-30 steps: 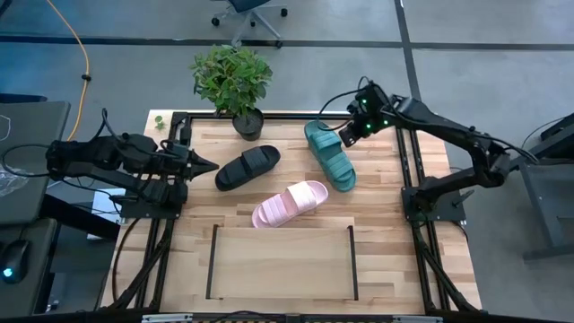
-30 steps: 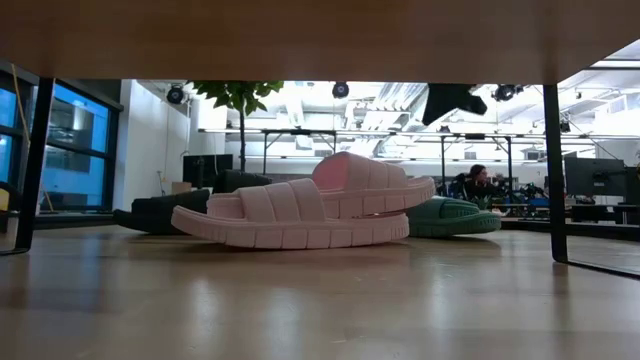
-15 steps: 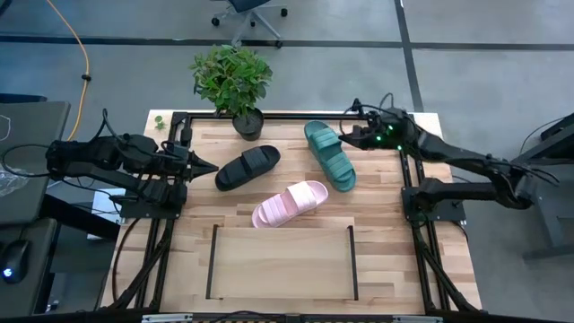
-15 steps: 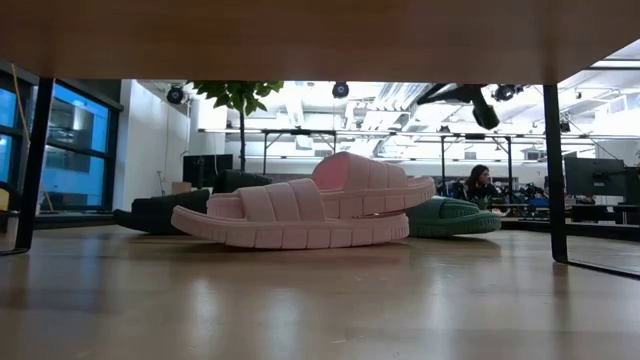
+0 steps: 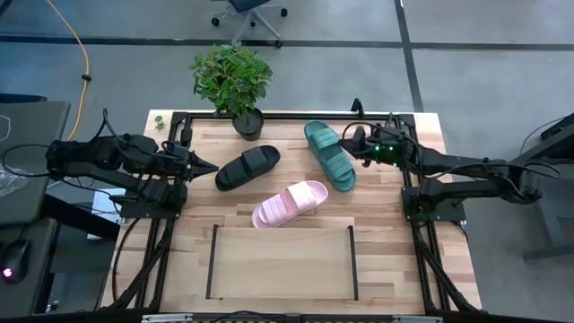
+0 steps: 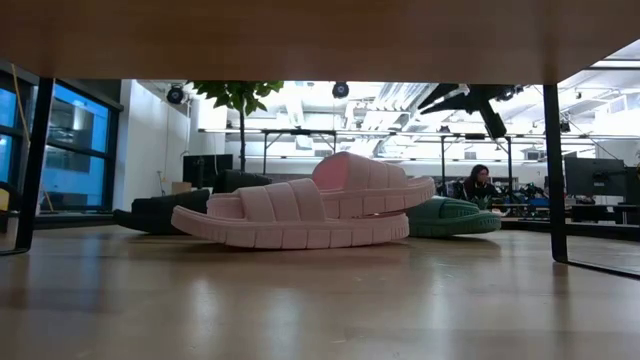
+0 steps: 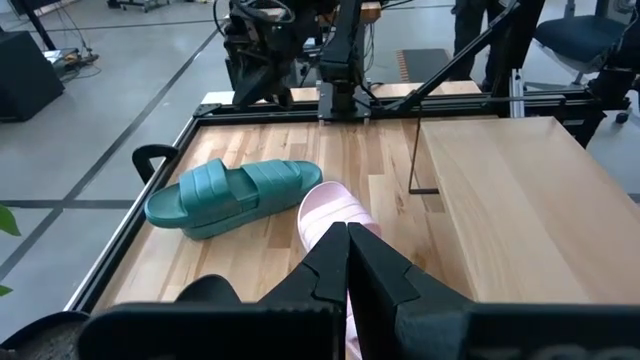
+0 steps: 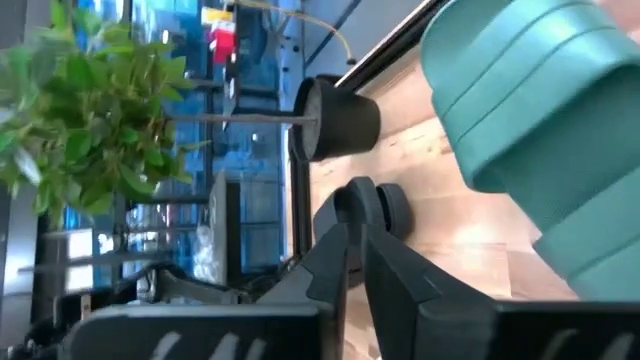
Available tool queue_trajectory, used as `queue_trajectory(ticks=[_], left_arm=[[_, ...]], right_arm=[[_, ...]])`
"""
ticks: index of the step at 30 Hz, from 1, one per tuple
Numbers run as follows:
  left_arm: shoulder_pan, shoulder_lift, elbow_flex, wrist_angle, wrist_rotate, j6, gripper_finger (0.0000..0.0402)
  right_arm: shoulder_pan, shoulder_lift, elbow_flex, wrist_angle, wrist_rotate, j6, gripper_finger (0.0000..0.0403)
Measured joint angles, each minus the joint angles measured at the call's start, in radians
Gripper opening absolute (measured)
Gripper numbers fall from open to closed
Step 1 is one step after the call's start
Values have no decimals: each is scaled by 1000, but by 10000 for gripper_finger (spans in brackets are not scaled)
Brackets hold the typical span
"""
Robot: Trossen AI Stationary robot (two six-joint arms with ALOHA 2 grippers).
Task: Pick and place slides into the shelf
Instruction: Put the green pair of slides on the shelf
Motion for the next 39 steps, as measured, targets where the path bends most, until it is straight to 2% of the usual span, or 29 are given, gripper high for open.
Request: queue_trajectory(ticks=[7, 11, 28, 39], left_arm=[[0, 0, 0, 0, 0, 0, 1], [0, 0, 0, 0, 0, 0, 1], [0, 0, 0, 0, 0, 0, 1], [0, 0, 0, 1, 0, 1, 1]], right_arm=[[20, 47, 0, 22, 39, 126, 78], [19, 89, 0, 58, 67, 188, 90], [19, 255, 0, 133, 80, 377, 91], [19, 279, 0, 123, 136, 446, 91]])
